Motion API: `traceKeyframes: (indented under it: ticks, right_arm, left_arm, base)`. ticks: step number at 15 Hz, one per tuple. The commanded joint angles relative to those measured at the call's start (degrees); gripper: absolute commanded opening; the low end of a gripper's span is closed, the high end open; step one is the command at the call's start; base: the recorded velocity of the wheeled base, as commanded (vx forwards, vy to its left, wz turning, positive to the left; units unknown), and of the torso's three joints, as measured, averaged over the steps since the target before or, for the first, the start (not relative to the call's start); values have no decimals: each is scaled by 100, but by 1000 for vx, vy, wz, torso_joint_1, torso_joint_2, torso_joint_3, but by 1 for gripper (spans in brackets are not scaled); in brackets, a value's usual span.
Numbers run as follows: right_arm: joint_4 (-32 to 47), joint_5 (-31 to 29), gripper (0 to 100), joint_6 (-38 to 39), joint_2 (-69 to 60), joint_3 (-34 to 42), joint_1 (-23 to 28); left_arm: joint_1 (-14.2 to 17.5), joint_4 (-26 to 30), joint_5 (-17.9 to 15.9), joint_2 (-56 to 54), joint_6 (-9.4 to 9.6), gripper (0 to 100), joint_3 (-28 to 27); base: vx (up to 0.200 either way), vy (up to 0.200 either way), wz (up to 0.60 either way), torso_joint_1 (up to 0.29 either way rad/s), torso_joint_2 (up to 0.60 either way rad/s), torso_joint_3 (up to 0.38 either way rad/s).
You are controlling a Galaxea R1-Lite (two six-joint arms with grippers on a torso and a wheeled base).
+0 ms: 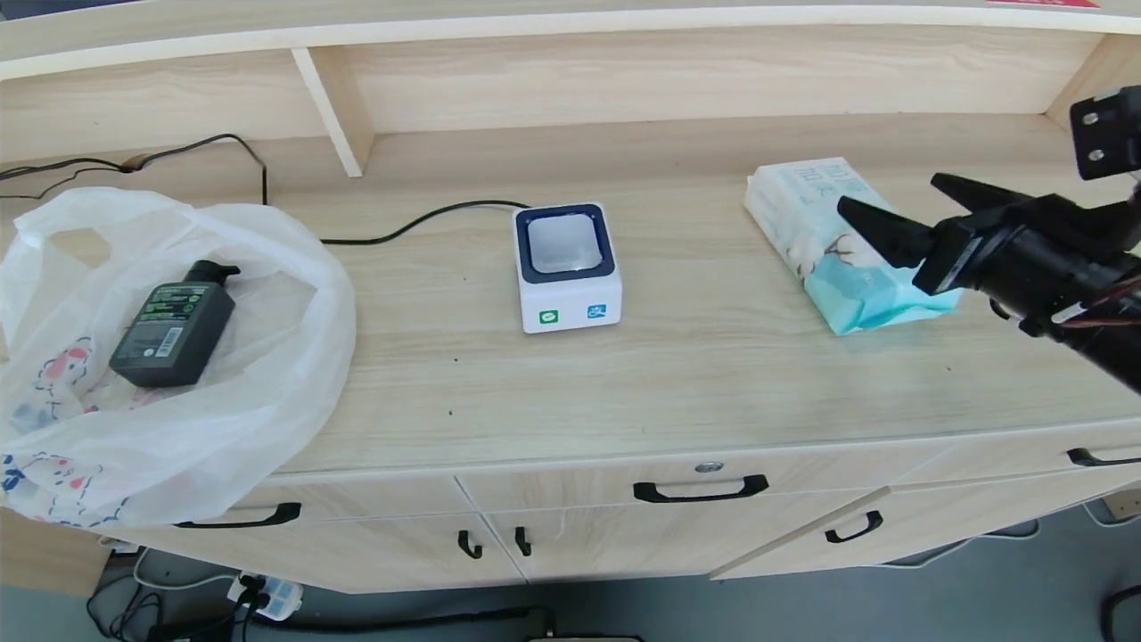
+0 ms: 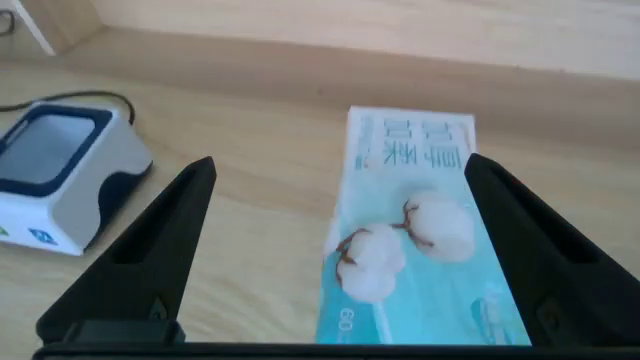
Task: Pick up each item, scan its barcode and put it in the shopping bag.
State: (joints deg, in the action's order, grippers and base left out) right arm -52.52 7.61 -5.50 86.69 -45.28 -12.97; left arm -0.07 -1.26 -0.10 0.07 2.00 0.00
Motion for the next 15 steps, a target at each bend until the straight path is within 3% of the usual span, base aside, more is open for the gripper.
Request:
traceKeyframes:
  ticks: [1,2,7,10,15]
  right_arm:
    - [2088,39,100,22,-372,-807,181]
    - [2606,101,100,22,-240,-1124,357]
    - [3406,470,100,-197,560,-2425,779]
    - [3608,619,100,-435,876,-2504,1025]
    - [3643,804,100,-496,1070,-2556,981]
  left_arm:
    - [-1,3,1,1,2,100,0]
    - [-1,3,1,1,2,100,0]
    - [-1,-6,1,1,2,100,0]
    - [-1,3,1,1,2,100,0]
    - [-1,-6,1,1,2,100,0]
  base:
    - [0,0,0,0,0,0]
    - [0,0,0,0,0,0]
    - [0,0,0,0,0,0]
    - [0,0,0,0,0,0]
    - [0,0,0,0,0,0]
